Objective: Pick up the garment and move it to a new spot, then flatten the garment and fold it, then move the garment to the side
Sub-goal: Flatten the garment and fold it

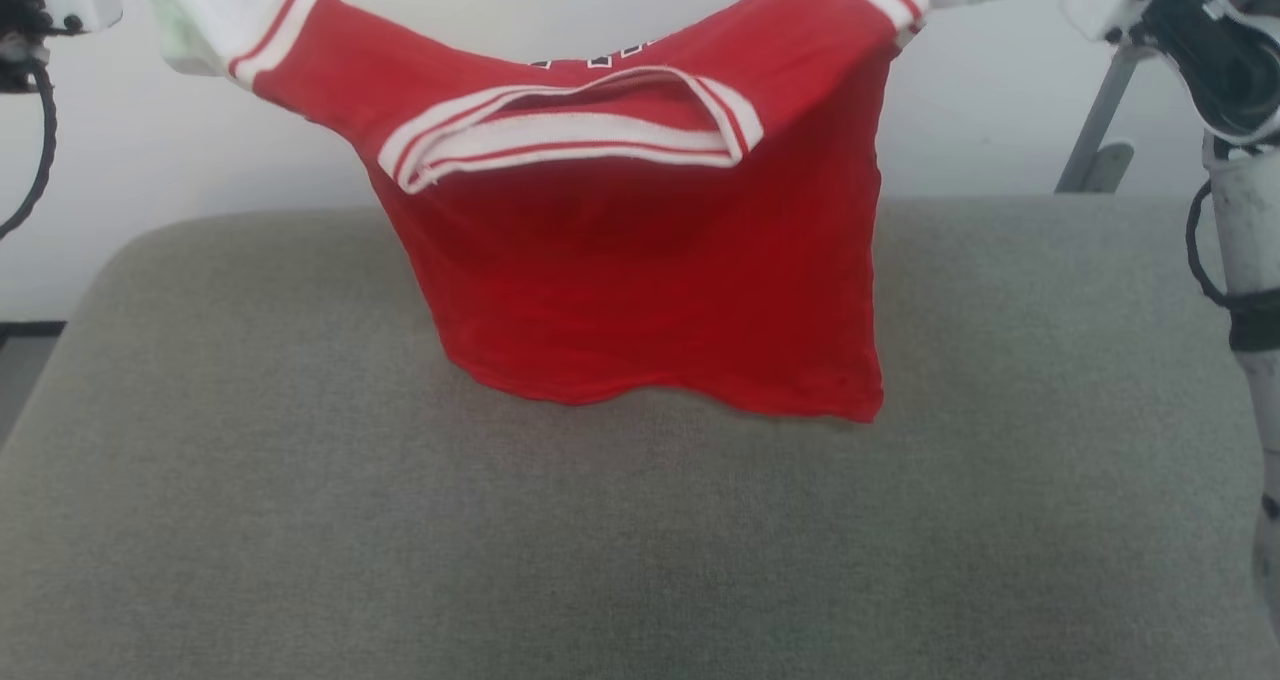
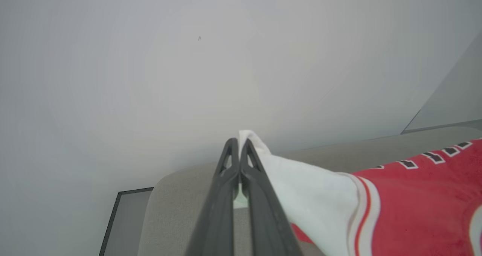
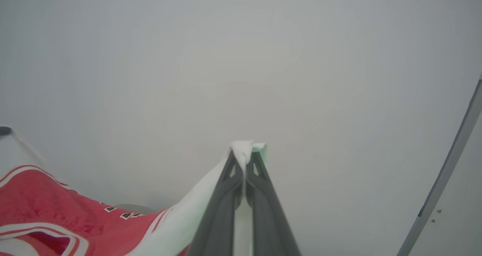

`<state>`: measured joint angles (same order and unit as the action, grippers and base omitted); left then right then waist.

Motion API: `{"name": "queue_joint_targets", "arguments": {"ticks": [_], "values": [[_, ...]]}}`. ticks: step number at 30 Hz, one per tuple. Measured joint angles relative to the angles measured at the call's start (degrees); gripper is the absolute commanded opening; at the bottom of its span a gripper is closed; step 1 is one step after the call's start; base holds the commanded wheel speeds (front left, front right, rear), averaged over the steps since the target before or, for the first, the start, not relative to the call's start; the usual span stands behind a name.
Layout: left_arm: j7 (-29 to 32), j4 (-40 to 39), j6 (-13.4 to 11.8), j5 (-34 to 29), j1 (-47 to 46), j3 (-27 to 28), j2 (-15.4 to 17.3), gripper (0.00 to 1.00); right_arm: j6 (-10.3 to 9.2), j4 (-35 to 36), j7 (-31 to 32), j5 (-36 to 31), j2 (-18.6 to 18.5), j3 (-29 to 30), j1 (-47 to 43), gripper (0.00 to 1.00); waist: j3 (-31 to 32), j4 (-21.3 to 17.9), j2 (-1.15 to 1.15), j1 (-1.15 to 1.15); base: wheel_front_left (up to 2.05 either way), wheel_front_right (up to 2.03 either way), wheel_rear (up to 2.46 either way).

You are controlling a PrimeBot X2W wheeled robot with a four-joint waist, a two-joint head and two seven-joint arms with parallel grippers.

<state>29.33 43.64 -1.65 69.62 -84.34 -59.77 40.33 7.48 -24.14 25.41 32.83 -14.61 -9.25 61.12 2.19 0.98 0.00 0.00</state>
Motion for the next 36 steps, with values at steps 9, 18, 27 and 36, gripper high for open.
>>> {"name": "queue_joint_targets", "arguments": {"ticks": [9,18,27,36], "values": [[-8.75,5.50,1.01,-3.11,-5.19,1.05,-3.92,0.00,0.00,-9.14,-12.26,-3.76,-1.13,-4.15,8.92,0.00,-6.35,-0.74,0.00,0.00,0.00,0.00,0.00],[-24.36,11.88,1.83,-8.59,-17.02,2.89,-8.96,0.00,0.01,-19.39,-32.60,-14.68,-3.33,-5.98,22.57,0.00,-16.93,-0.78,0.00,0.00,0.00,0.00,0.00],[-38.41,18.37,4.11,-10.56,-17.54,3.21,-14.18,0.00,0.01,-29.67,-40.09,-24.26,-2.13,-6.88,27.19,0.00,-23.88,0.48,0.00,0.00,0.00,0.00,0.00],[-28.32,25.23,7.49,-7.59,-4.35,1.24,-17.60,0.00,0.02,-35.90,-35.96,-12.25,0.60,-12.99,15.67,0.00,-21.03,1.80,0.00,0.00,0.00,0.00,0.00]]}}
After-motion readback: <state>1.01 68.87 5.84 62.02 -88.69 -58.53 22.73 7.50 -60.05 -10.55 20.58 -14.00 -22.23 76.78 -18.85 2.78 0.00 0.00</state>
